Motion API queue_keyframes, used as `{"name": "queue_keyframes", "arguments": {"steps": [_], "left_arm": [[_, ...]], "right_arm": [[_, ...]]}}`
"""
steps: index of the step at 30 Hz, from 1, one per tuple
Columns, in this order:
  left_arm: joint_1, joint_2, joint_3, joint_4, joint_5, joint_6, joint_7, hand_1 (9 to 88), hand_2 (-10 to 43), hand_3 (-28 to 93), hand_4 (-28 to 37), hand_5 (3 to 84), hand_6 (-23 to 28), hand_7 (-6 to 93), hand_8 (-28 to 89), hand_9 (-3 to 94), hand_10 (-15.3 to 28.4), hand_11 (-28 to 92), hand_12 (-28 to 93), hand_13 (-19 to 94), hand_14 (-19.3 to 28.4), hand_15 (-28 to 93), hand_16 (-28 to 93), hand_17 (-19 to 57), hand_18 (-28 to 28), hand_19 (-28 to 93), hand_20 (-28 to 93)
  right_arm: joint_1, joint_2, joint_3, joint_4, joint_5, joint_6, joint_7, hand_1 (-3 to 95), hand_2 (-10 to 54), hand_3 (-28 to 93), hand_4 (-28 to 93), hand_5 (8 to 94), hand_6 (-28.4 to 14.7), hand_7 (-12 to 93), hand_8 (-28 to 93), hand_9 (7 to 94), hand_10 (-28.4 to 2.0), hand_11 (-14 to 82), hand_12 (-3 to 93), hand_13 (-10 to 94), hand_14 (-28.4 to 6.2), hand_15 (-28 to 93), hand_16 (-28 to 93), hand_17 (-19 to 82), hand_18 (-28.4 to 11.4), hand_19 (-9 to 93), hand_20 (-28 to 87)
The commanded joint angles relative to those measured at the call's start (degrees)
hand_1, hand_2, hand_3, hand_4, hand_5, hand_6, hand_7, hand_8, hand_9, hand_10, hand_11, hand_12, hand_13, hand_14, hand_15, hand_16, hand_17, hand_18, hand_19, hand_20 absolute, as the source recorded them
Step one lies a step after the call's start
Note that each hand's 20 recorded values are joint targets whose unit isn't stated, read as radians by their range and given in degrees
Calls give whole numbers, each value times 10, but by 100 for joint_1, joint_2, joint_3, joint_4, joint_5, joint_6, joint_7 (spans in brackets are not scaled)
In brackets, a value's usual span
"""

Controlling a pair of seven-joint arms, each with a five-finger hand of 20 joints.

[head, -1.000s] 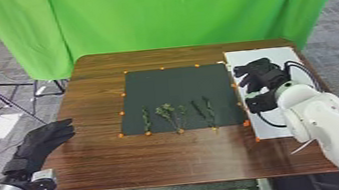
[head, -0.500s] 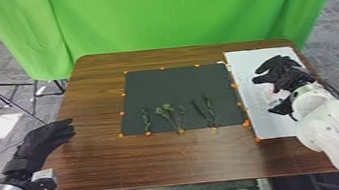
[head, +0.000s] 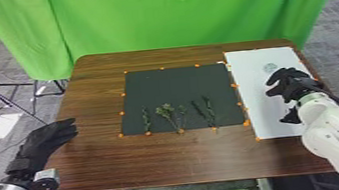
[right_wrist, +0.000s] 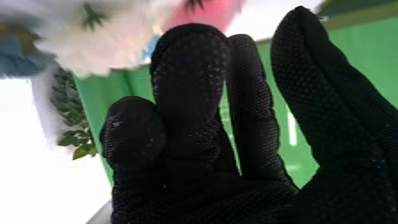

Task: Arrange flowers

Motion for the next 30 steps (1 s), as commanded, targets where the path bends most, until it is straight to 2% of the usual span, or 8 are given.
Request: {"name": "queue_keyframes", "arguments": {"steps": [1, 6, 8, 12, 19, 24, 27, 30], "left_arm": [[-48, 8, 54, 47, -23, -135, -70, 265, -44, 610, -167, 447, 52, 117, -48, 423, 138, 216, 160, 326, 188, 205, 55, 11, 188, 133, 173], [-76, 3, 43, 47, -17, -134, -76, 265, -44, 609, -167, 447, 53, 116, -48, 423, 137, 215, 159, 326, 188, 204, 55, 11, 187, 130, 172], [-87, 1, 41, 55, -12, -131, -74, 265, -43, 608, -167, 447, 53, 115, -48, 423, 137, 215, 160, 326, 188, 203, 55, 10, 187, 131, 173], [-85, 11, 22, 61, -14, -118, -59, 265, -42, 608, -166, 446, 53, 115, -47, 422, 137, 215, 160, 325, 187, 203, 56, 10, 186, 131, 173], [-143, 186, -69, 69, -29, -42, -2, 267, -41, 607, -167, 447, 55, 114, -47, 423, 138, 215, 160, 325, 188, 203, 56, 9, 186, 131, 174], [-269, 460, -139, 106, -78, 164, 213, 269, -42, 610, -166, 453, 54, 122, -47, 430, 139, 219, 160, 330, 189, 207, 55, 10, 184, 133, 175], [-198, 578, -306, 125, -259, 292, 405, 269, -43, 614, -168, 457, 55, 125, -51, 436, 138, 225, 160, 339, 186, 216, 54, 12, 181, 135, 177], [-152, 680, -489, 164, -417, 565, 552, 269, -43, 615, -170, 464, 54, 130, -51, 446, 138, 231, 160, 346, 189, 224, 52, 15, 180, 131, 177]], "right_arm": [[-101, -21, -100, 136, -149, 110, 51, 445, -95, 653, -143, 597, 27, 171, -76, 629, -155, 96, 197, 891, -29, 444, 319, 621, -93, 884, 325], [-115, -12, -233, 217, -162, 548, 61, 506, -95, 656, -164, 617, 24, 187, -79, 660, -146, 119, 198, 906, -21, 445, 324, 630, -87, 884, 334], [-88, -16, -334, 274, -224, 848, 44, 553, -95, 629, -181, 633, 15, 194, 8, 690, -138, 137, 203, 916, -19, 445, 329, 639, -84, 883, 350], [-44, 26, -484, 314, -215, 1400, -90, 672, -95, 524, -153, 718, -2, 229, 128, 813, -112, 56, 350, 935, -10, 458, 338, 655, -81, 890, 378], [51, 177, -544, 133, -175, 1879, -234, 714, -95, 495, -140, 773, -8, 251, 137, 855, -103, 75, 397, 937, -6, 491, 338, 658, -82, 904, 403], [73, 335, -412, -257, -6, 2010, -202, 725, -95, 483, -134, 782, -10, 259, 133, 861, -100, 82, 413, 937, -6, 503, 340, 658, -83, 910, 410], [551, 368, -741, -451, 395, 2005, -303, 724, -95, 482, -130, 788, -10, 259, 130, 863, -99, 82, 415, 937, -6, 506, 341, 658, -83, 912, 412], [1466, 250, -1475, -524, 939, 1756, -489, 722, -95, 483, -128, 791, -11, 258, 129, 865, -100, 82, 417, 937, -6, 507, 341, 658, -83, 913, 412]]}}
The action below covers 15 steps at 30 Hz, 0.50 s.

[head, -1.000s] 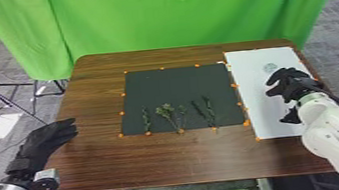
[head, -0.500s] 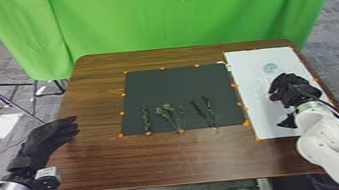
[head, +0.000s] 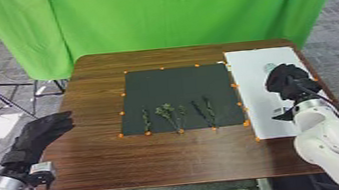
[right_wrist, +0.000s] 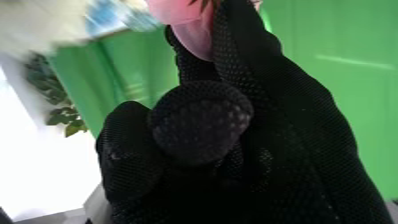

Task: Arrange flowers

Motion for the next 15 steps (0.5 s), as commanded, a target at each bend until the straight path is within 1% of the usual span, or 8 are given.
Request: {"name": "queue_keyframes", "arguments": {"steps": [1, 3, 5, 6, 8, 11, 14, 15], "left_arm": [[65, 340, -498, 64, -405, 580, 423, 269, -43, 615, -171, 464, 54, 131, -51, 448, 139, 232, 159, 347, 189, 224, 51, 16, 179, 130, 177], [86, 355, -624, 78, -449, 689, 471, 268, -44, 617, -172, 467, 53, 132, -52, 450, 138, 232, 157, 349, 188, 225, 49, 20, 173, 127, 177], [23, 392, -625, 127, -523, 774, 541, 268, -44, 618, -173, 469, 53, 134, -53, 452, 138, 232, 156, 351, 188, 224, 47, 24, 169, 123, 178], [9, 391, -629, 131, -544, 809, 560, 268, -44, 618, -174, 469, 53, 135, -54, 452, 138, 232, 155, 351, 188, 224, 46, 24, 169, 122, 179], [-102, 422, -532, 177, -564, 838, 600, 268, -45, 620, -175, 471, 52, 137, -55, 454, 139, 235, 155, 351, 187, 224, 46, 26, 167, 119, 181], [-148, 415, -464, 223, -606, 801, 610, 269, -44, 619, -177, 471, 51, 137, -56, 456, 140, 236, 155, 353, 187, 224, 45, 28, 163, 115, 182], [-117, 402, -426, 241, -677, 859, 617, 267, -44, 621, -182, 473, 51, 138, -56, 459, 140, 236, 152, 356, 185, 218, 42, 34, 153, 99, 179], [-68, 390, -438, 231, -704, 877, 648, 264, -45, 624, -182, 474, 51, 137, -56, 461, 141, 235, 151, 357, 183, 209, 39, 39, 144, 85, 173]], "right_arm": [[1845, -42, -1281, -364, 1082, -183, -387, 721, -95, 483, -127, 791, -11, 258, 130, 865, -100, 82, 417, 937, -6, 507, 341, 658, -83, 914, 412], [2556, -273, -1937, -303, 1397, -342, -582, 719, -95, 485, -125, 791, -11, 257, 131, 866, -103, 81, 417, 937, -5, 507, 341, 658, -84, 915, 412], [3055, -579, -2427, -231, 1513, -449, -757, 717, -95, 488, -126, 792, -11, 255, 131, 867, -103, 81, 418, 937, -4, 507, 342, 658, -84, 917, 412], [3259, -766, -2632, -164, 1554, -514, -868, 716, -95, 489, -127, 793, -11, 255, 131, 866, -102, 80, 419, 937, -4, 507, 343, 658, -83, 917, 411], [3504, -1109, -2902, -96, 1625, -542, -950, 713, -95, 493, -128, 793, -10, 255, 132, 867, -102, 79, 418, 937, -4, 506, 344, 659, -82, 918, 410], [3768, -1621, -3178, 46, 1905, -675, -1040, 709, -95, 501, -133, 793, -9, 256, 133, 868, -101, 79, 418, 937, -4, 507, 344, 659, -82, 919, 408], [3998, -2027, -3429, 215, 1972, -831, -1143, 707, -95, 504, -137, 793, -9, 256, 134, 868, -101, 79, 418, 937, -4, 509, 344, 659, -81, 920, 406], [4105, -2137, -3567, 281, 1989, -795, -1164, 707, -95, 505, -137, 794, -9, 256, 134, 868, -101, 79, 418, 937, -3, 509, 344, 660, -81, 921, 406]]}}
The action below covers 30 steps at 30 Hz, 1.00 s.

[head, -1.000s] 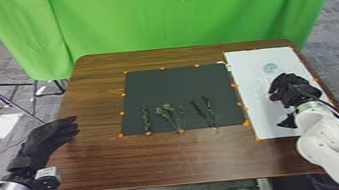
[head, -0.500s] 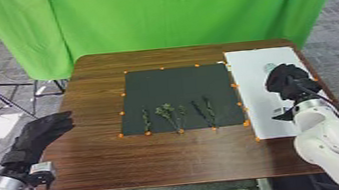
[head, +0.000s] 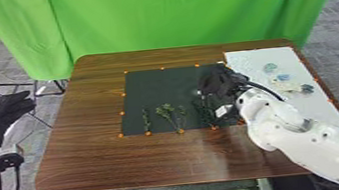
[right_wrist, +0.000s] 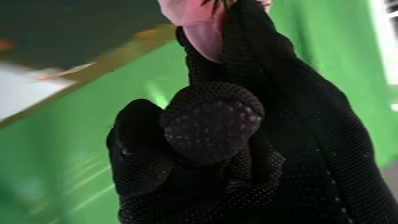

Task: Arrange flowers

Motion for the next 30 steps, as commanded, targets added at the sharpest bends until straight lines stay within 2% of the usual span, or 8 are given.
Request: {"name": "queue_keyframes", "arguments": {"steps": [1, 5, 13, 16, 19, 24, 26, 30], "left_arm": [[18, 1, 105, 56, -199, 55, 66, 263, -45, 624, -183, 474, 51, 136, -57, 461, 141, 234, 150, 356, 183, 200, 36, 40, 140, 77, 171], [38, -9, 104, 44, -242, 77, 57, 262, -44, 623, -187, 475, 50, 136, -56, 461, 142, 231, 149, 356, 180, 179, 38, 43, 131, 57, 166], [-66, 31, 193, 73, -215, -79, -65, 257, -45, 624, -188, 475, 50, 136, -56, 460, 141, 229, 150, 352, 180, 178, 46, 37, 133, 61, 171], [-10, 8, 171, 21, -201, -147, -90, 256, -45, 624, -188, 475, 50, 135, -55, 459, 141, 227, 151, 350, 181, 178, 48, 34, 137, 64, 173], [-91, 73, 240, 87, -156, -269, -176, 256, -45, 624, -188, 474, 50, 134, -55, 457, 140, 226, 152, 349, 181, 178, 49, 33, 139, 67, 173], [-107, 91, 255, 105, -164, -324, -215, 255, -44, 622, -188, 470, 51, 132, -54, 454, 139, 225, 154, 346, 181, 183, 54, 27, 149, 85, 181], [-186, 123, 269, 158, -176, -380, -242, 256, -44, 621, -188, 469, 51, 130, -53, 452, 139, 225, 154, 346, 181, 184, 54, 25, 149, 88, 181], [-252, 180, 299, 175, -184, -371, -274, 255, -46, 623, -185, 469, 50, 131, -53, 452, 138, 224, 154, 347, 183, 188, 53, 25, 150, 90, 180]], "right_arm": [[1131, -1452, -538, 123, 176, -185, -202, 706, -95, 507, -136, 794, -9, 256, 134, 868, -102, 79, 418, 937, -3, 510, 344, 660, -81, 922, 406], [1328, -1808, -832, 337, 270, -328, -230, 704, -95, 510, -137, 794, -9, 256, 134, 868, -103, 79, 419, 937, -3, 511, 343, 660, -80, 924, 404], [1328, -2112, -1191, 547, 195, -554, -179, 701, -95, 515, -138, 795, -9, 257, 133, 870, -104, 78, 419, 937, -2, 513, 343, 661, -80, 928, 400], [1368, -2168, -1371, 600, 90, -636, -150, 698, -95, 518, -137, 794, -8, 257, 132, 870, -104, 78, 419, 937, -2, 514, 342, 661, -79, 929, 398], [1418, -2227, -1504, 723, 10, -726, -129, 696, -95, 521, -139, 794, -8, 258, 132, 870, -106, 77, 419, 937, -2, 513, 343, 661, -79, 929, 396], [1389, -2231, -1528, 763, -21, -937, -25, 693, -95, 525, -142, 791, -6, 261, 132, 870, -112, 75, 418, 937, -3, 510, 347, 660, -79, 931, 395], [1415, -2250, -1560, 806, -34, -889, 11, 692, -95, 525, -143, 790, -5, 262, 130, 869, -112, 73, 417, 937, -3, 509, 348, 659, -79, 931, 395], [1418, -2368, -1563, 933, -122, -842, 33, 691, -95, 526, -145, 788, -4, 265, 129, 869, -113, 72, 417, 937, -3, 508, 350, 658, -80, 932, 394]]}}
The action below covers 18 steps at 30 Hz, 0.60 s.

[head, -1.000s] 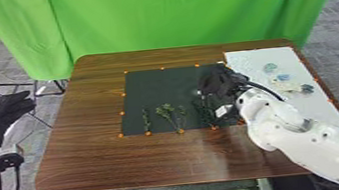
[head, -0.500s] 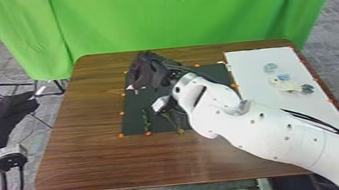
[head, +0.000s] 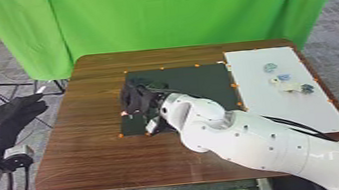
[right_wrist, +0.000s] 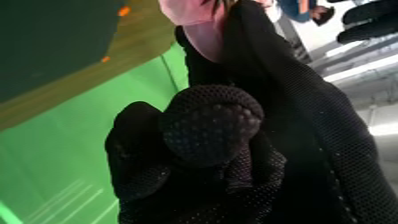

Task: Arrange flowers

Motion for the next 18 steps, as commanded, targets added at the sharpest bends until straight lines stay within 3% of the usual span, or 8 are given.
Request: {"name": "queue_keyframes", "arguments": {"steps": [1, 8, 18], "left_arm": [[-174, 109, 52, 94, -29, -139, -112, 255, -46, 622, -185, 469, 50, 131, -53, 452, 138, 224, 155, 348, 183, 188, 52, 26, 151, 91, 180], [-368, 139, 269, 124, 54, -202, -125, 255, -45, 620, -184, 467, 51, 130, -53, 451, 138, 224, 156, 347, 185, 193, 51, 25, 150, 92, 179], [-393, 105, 334, 111, 90, -255, -155, 256, -45, 619, -183, 466, 51, 128, -52, 449, 138, 222, 155, 343, 184, 194, 51, 24, 151, 93, 180]], "right_arm": [[23, -205, -9, 229, -225, 58, 110, 691, -95, 526, -146, 788, -4, 265, 128, 869, -113, 71, 416, 937, -3, 508, 351, 657, -80, 932, 395], [-21, -423, -94, 565, -599, 93, 167, 682, -95, 530, -146, 785, 3, 268, 118, 858, -114, 62, 410, 932, -5, 509, 356, 657, -83, 932, 399], [-89, -588, -107, 829, -815, 195, 131, 679, -95, 531, -151, 781, 7, 278, 110, 853, -112, 60, 404, 931, -5, 510, 355, 656, -85, 932, 408]]}}
